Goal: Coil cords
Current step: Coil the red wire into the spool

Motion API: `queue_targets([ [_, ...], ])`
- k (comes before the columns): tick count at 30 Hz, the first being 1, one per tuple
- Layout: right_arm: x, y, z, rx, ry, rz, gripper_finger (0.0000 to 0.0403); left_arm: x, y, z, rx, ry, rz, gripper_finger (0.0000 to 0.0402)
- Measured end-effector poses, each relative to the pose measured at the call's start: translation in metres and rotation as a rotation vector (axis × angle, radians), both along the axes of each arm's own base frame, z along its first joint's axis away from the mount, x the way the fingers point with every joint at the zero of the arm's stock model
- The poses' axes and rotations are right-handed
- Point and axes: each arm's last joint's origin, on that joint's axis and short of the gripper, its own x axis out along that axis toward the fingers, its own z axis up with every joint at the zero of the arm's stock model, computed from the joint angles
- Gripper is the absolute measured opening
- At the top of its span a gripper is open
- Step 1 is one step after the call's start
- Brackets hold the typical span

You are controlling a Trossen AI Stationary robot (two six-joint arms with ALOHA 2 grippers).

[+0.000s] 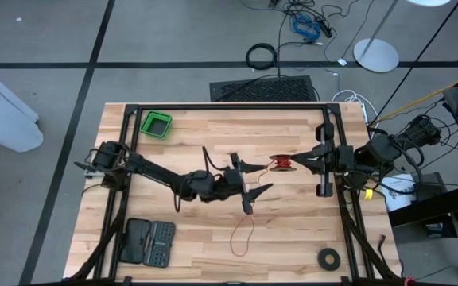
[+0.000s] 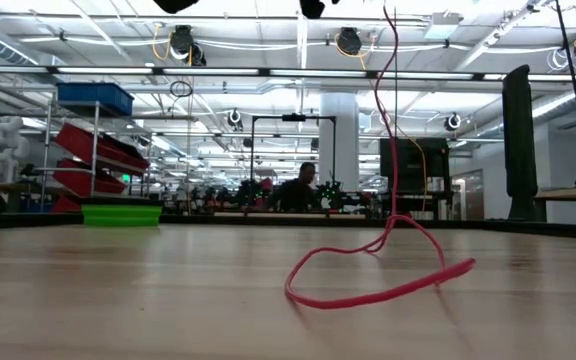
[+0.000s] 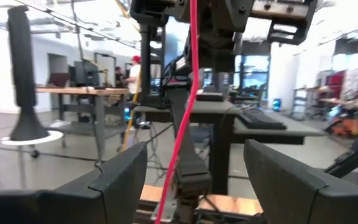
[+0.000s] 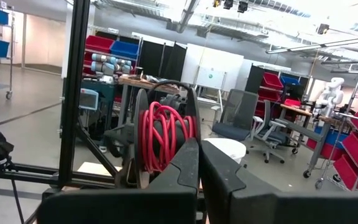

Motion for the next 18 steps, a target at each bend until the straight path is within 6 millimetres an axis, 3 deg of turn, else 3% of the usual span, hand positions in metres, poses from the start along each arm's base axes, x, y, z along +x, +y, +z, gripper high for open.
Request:
queue_targets([
  [18, 0.0, 0.0, 0.0, 0.0, 0.0, 0.0, 0.0, -0.0018, -0.008, -0.002, 0.019, 0.031, 0.033, 0.0165],
])
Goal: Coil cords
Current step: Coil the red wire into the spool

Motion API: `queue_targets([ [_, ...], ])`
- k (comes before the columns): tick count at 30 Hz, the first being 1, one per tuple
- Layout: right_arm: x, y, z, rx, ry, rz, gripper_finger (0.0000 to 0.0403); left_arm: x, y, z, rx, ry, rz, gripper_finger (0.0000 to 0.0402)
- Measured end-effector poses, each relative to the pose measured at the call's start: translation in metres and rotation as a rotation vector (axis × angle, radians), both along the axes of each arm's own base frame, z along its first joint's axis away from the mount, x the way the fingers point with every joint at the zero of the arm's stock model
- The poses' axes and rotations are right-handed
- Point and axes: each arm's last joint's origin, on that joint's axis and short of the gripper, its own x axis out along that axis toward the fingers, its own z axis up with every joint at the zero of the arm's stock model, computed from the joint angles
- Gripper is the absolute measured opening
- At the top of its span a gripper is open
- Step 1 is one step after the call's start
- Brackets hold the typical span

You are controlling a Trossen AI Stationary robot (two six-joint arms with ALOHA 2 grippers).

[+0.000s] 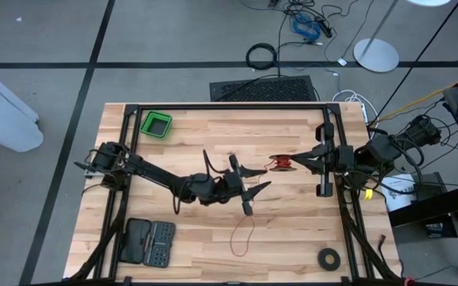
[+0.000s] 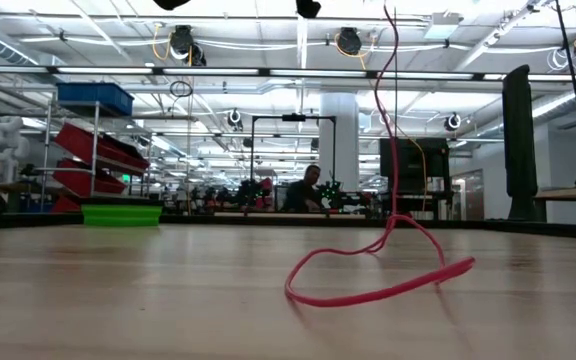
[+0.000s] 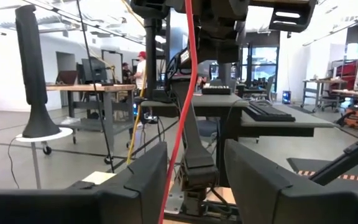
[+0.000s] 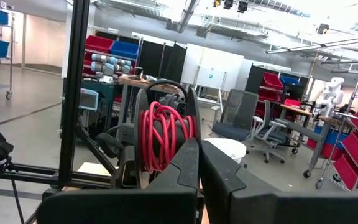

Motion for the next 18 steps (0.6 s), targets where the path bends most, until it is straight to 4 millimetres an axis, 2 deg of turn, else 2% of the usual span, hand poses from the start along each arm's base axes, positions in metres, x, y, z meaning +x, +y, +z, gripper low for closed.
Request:
queue_targets([
  [12, 0.0, 0.0, 0.0, -0.002, 0.0, 0.0, 0.0, -0.0003, 0.002, -0.0014, -0.014, 0.022, 0.072, 0.0115],
  [18, 0.0, 0.0, 0.0, -0.002, 0.0, 0.0, 0.0, -0.0004, 0.0023, -0.0014, -0.016, 0.023, 0.081, 0.0066],
])
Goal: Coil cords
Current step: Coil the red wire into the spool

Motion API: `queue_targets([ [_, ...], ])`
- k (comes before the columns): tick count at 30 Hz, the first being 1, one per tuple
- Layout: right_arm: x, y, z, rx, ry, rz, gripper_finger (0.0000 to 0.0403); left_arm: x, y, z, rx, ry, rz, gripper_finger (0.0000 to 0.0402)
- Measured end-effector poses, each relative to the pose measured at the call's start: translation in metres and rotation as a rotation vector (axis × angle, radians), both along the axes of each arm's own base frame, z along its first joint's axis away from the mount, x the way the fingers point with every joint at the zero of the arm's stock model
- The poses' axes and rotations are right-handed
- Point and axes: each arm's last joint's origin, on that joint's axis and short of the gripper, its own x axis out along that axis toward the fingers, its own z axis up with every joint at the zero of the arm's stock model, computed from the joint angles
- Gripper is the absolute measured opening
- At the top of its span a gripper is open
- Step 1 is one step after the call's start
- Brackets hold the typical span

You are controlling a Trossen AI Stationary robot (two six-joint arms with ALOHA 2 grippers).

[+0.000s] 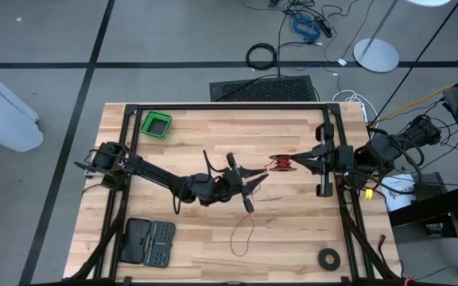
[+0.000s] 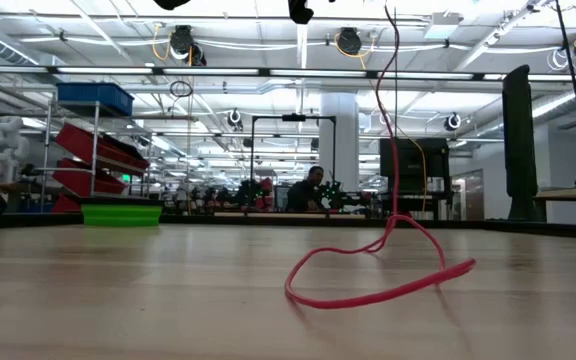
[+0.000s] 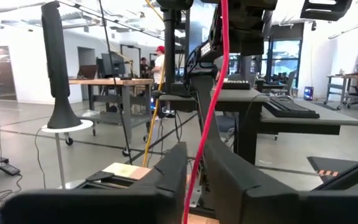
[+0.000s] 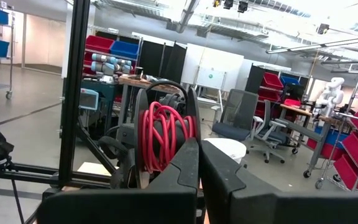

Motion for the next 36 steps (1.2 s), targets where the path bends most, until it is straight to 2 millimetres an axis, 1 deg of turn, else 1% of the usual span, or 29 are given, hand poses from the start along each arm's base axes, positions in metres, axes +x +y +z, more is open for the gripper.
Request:
queue_targets([
  [3, 0.0, 0.0, 0.0, 0.0, 0.0, 0.0, 0.0, 0.0, 0.0, 0.0, 0.0, 0.0, 0.0, 0.0025],
  [5, 0.0, 0.0, 0.0, 0.0, 0.0, 0.0, 0.0, 0.0, 0.0, 0.0, 0.0, 0.0, 0.0, 0.0008],
  [9, 0.0, 0.0, 0.0, 0.001, 0.001, -0.006, 0.0, 0.001, 0.003, 0.0, -0.001, 0.0, 0.011, 0.0005],
  [13, 0.002, -0.001, -0.001, 0.008, 0.014, -0.07, 0.0, 0.002, 0.011, 0.0, -0.014, -0.003, 0.035, 0.0002],
  [20, 0.012, 0.001, -0.003, 0.014, 0.003, -0.103, 0.0, 0.006, 0.033, 0.0, -0.093, -0.035, 0.055, 0.0001],
  [22, 0.015, 0.001, -0.004, 0.021, 0.012, -0.15, 0.0, 0.007, 0.039, 0.0, -0.119, -0.046, 0.053, 0.0001],
  [25, 0.02, 0.001, -0.008, 0.025, 0.042, -0.257, 0.0, 0.009, 0.05, 0.0, -0.181, -0.074, 0.004, 0.0001],
  [30, 0.034, 0.001, -0.013, 0.022, 0.053, -0.378, 0.0, 0.012, 0.067, 0.0, -0.268, -0.103, -0.048, 0.0],
  [36, 0.054, 0.001, -0.023, -0.038, 0.112, -0.586, 0.0, 0.012, 0.076, 0.0, -0.303, -0.116, -0.056, 0.0],
])
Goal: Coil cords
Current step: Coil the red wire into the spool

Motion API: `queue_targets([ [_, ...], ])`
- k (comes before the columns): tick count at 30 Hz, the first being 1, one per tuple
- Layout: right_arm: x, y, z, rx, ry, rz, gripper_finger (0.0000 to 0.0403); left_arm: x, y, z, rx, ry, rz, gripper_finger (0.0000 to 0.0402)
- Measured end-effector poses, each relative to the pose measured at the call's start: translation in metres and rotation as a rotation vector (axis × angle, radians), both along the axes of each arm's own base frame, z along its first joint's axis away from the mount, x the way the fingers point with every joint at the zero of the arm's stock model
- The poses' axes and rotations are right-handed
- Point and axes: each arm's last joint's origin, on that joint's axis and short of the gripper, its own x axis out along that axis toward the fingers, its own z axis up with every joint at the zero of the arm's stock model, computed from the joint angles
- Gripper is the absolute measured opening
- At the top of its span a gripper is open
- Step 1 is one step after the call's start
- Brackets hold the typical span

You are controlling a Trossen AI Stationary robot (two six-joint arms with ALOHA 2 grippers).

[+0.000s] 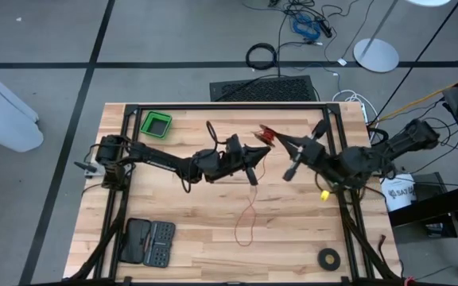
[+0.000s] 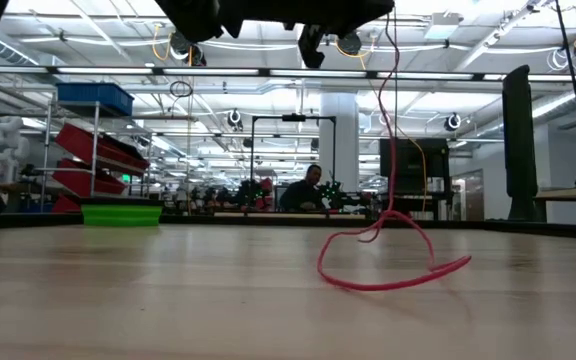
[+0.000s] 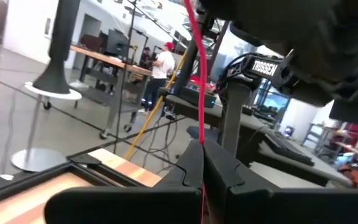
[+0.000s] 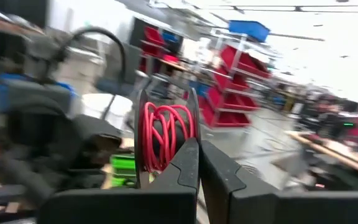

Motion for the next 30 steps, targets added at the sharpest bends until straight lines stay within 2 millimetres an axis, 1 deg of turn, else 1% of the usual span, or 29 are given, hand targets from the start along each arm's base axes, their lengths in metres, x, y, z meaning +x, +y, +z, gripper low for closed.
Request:
queue_targets([
  [3, 0.008, -0.001, -0.003, -0.026, 0.021, -0.052, 0.0, 0.003, 0.002, -0.006, -0.031, -0.002, -0.033, 0.0],
  [7, 0.015, -0.003, -0.005, -0.045, 0.026, -0.074, 0.0, 0.01, 0.002, -0.021, -0.071, 0.024, -0.051, 0.0],
  [9, 0.017, -0.003, -0.005, -0.05, 0.027, -0.08, 0.0, 0.017, 0.002, -0.027, -0.079, 0.028, -0.064, 0.0],
  [12, 0.018, -0.005, -0.006, -0.055, 0.033, -0.088, 0.0, 0.029, 0.0, -0.03, -0.092, 0.015, -0.096, 0.0],
  [17, 0.018, -0.005, -0.008, -0.067, 0.054, -0.089, 0.0, 0.042, -0.002, -0.025, -0.085, -0.014, -0.133, 0.0],
  [22, 0.018, -0.005, -0.012, -0.091, 0.115, -0.122, 0.0, 0.043, -0.004, -0.018, -0.072, -0.03, -0.186, 0.0],
  [26, 0.018, -0.006, -0.016, -0.121, 0.17, -0.15, 0.0, 0.044, -0.01, -0.015, -0.061, -0.036, -0.254, 0.0],
  [30, 0.018, -0.005, -0.018, -0.131, 0.193, -0.146, 0.0, 0.046, -0.017, -0.012, -0.056, -0.017, -0.279, 0.0],
])
